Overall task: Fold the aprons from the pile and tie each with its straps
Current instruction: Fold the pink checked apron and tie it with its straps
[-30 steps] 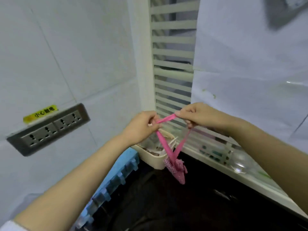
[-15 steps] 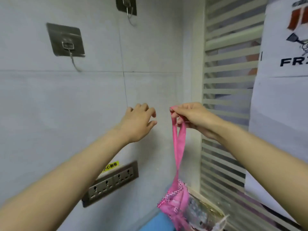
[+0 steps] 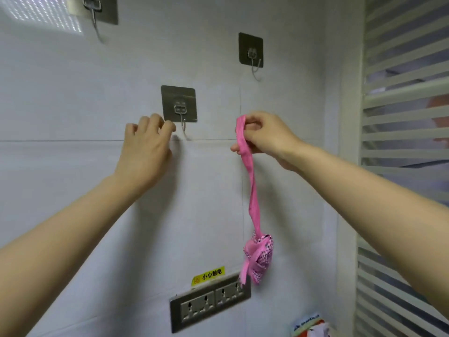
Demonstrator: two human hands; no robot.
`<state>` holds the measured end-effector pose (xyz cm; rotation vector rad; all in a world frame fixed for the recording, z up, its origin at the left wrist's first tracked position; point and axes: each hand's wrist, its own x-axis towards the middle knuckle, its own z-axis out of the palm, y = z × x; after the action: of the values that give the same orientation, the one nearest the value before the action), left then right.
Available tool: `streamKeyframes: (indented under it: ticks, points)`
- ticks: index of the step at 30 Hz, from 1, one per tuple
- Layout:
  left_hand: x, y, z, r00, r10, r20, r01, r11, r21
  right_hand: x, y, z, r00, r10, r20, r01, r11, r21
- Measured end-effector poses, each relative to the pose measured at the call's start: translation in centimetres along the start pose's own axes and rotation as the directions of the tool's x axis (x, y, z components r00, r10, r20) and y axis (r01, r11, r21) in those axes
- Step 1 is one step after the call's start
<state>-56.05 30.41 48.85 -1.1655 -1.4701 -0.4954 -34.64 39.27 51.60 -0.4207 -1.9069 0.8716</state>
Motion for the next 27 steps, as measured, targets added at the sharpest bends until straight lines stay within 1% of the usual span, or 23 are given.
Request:
streamKeyframes:
  ticks: [3,5,8,11,13,14,16,20,23,27]
  points:
    - [-0.5,-1.9,0.0,0.995,0.064,-0.071,-0.058,0.995,0.083,1.2,-1.1,2.4,0.999,-0.025,0.045,0.026,0.999,-0.032]
    - [-0.8,-2.4,0.2,0.991,0.105,-0.08,-0.096,0.989,0.111,1.8,-1.8,3.9,0.997,-0.052,0.056,0.055,0.997,-0.057]
    - [-1.0,-2.5,0.5,0.989,0.122,-0.09,-0.107,0.983,0.148,2.3,-2.7,5.9,0.995,-0.084,0.059,0.091,0.989,-0.117]
    - [-1.1,-2.5,0.7,0.985,0.135,-0.11,-0.117,0.981,0.155,2.5,-3.2,7.1,0.993,-0.118,0.033,0.122,0.975,-0.185]
    - [-1.1,-2.5,0.8,0.984,0.138,-0.112,-0.12,0.98,0.158,2.7,-3.4,7.8,0.994,-0.098,0.05,0.105,0.98,-0.169]
    - [-1.2,-2.5,0.8,0.984,0.139,-0.112,-0.121,0.98,0.159,3.1,-3.4,8.2,0.994,-0.088,0.059,0.097,0.976,-0.193]
    - [-1.2,-2.5,0.9,0.983,0.141,-0.117,-0.123,0.981,0.149,3.7,-3.1,9.0,0.995,-0.072,0.073,0.091,0.946,-0.312]
    - [-1.5,-2.4,1.0,0.983,0.141,-0.114,-0.126,0.983,0.131,4.1,-2.1,9.9,0.994,-0.045,0.098,0.091,0.833,-0.545]
    - [-1.7,-2.4,1.1,0.985,0.137,-0.103,-0.124,0.984,0.125,3.9,-1.4,10.1,0.993,-0.089,0.076,0.117,0.779,-0.616]
    - [-1.8,-2.4,1.1,0.987,0.136,-0.088,-0.125,0.985,0.117,4.0,-1.2,10.3,0.99,-0.113,0.079,0.137,0.745,-0.652]
